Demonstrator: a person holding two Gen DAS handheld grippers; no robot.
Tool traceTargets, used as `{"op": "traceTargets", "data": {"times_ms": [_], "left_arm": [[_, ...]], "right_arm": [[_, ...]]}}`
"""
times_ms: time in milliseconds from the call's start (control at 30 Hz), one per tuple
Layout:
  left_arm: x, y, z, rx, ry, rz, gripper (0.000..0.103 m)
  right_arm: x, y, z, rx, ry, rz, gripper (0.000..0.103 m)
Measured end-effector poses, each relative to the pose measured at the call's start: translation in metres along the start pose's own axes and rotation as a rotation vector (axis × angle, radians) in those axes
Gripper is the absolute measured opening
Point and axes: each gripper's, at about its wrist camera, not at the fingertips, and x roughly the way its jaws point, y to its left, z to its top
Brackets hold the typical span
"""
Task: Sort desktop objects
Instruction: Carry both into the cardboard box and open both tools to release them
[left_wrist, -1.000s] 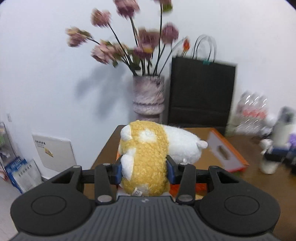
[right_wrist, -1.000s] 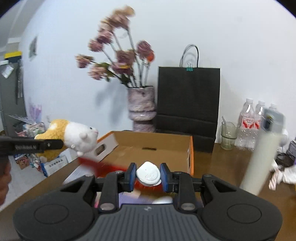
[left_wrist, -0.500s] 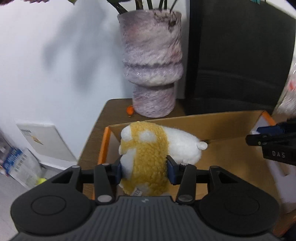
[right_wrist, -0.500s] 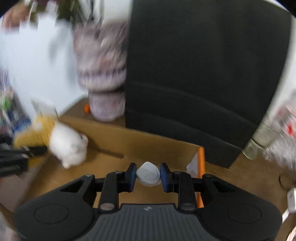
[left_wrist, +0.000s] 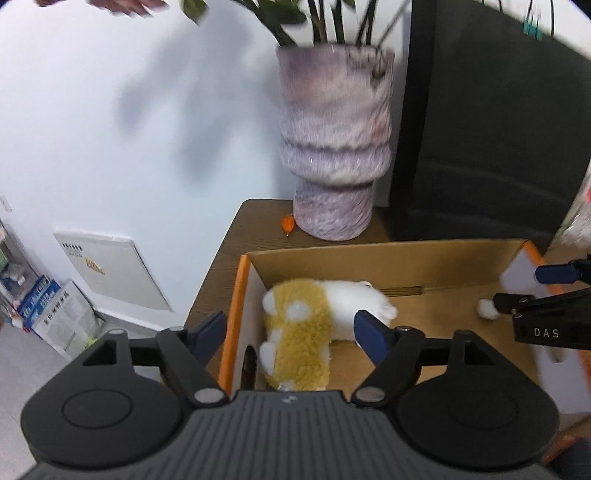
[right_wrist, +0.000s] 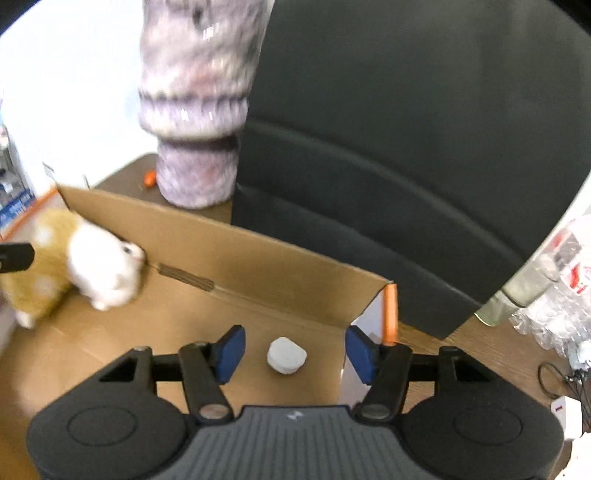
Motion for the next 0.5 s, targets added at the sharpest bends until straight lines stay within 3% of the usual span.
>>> {"op": "traceTargets", "data": {"times_ms": [100,133,300,400,500], "left_arm": [[-0.034,0.008,-0.003,-0.053,0.001,-0.013,0.098],[-0.045,0.011,-0.009,-0.077,-0.003,-0.012,0.103],[-0.079,0.015,-0.049,-0.051,0.053,-0.034,0.103],[-0.109,0.021,-0.077,-0.079,-0.005,-0.04,0.103],[-0.142,0.025,-0.116,-0.107,-0.09,-0.088,0.103]], "right_arm": [[-0.037,-0.007,0.003,0.059,-0.002,0.045,0.084],[-0.052,-0.009,0.003,0.084,-0.004,0.07,0.086],[-0.111,-0.01,-0.033,0.179,-0.014,0.216,0.093],[-0.134,0.0,-0.062,0.192,-0.033,0.226,0.093],[-0.163,0.005,-0.101,0.228,-0.132,0.17,0.093]]}}
